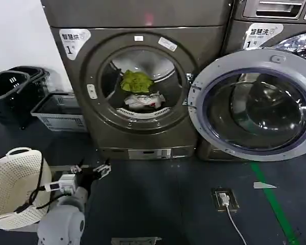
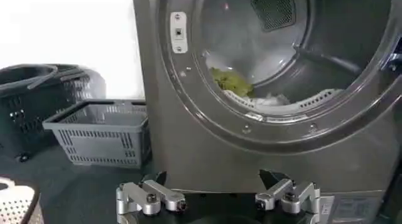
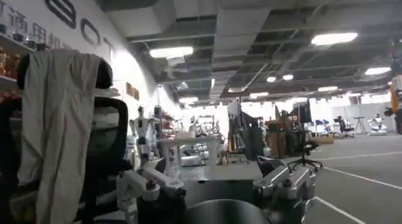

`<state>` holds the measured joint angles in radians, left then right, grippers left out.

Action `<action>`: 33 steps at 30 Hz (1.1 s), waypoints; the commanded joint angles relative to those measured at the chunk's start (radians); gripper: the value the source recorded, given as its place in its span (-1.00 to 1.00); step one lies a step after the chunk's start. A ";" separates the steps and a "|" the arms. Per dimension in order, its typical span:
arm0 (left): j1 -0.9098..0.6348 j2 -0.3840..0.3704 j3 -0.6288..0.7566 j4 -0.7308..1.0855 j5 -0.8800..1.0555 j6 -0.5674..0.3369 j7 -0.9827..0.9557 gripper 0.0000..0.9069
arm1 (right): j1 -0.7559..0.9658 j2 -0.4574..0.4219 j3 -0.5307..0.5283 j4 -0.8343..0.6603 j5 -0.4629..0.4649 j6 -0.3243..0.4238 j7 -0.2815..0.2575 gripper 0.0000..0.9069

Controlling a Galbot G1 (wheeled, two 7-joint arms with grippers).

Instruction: Grasp the clothes from the dryer.

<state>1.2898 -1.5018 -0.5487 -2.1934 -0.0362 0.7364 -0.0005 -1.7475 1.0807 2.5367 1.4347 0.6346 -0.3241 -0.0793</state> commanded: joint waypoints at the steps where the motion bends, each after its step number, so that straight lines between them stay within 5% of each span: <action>1: 0.000 0.000 0.001 -0.002 0.002 0.049 0.003 1.00 | 0.002 0.000 -0.001 0.000 0.000 0.001 0.000 1.00; 22: 0.005 -0.001 0.005 -0.004 0.007 0.049 0.014 1.00 | -0.001 0.004 0.005 -0.011 0.002 0.025 0.005 1.00; 33: 0.003 0.001 0.010 -0.001 0.021 0.049 0.037 1.00 | 0.002 0.001 0.011 -0.018 0.034 0.042 0.058 1.00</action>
<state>1.2931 -1.5014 -0.5398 -2.1969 -0.0218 0.7364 0.0289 -1.7450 1.0831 2.5452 1.4185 0.6590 -0.2867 -0.0394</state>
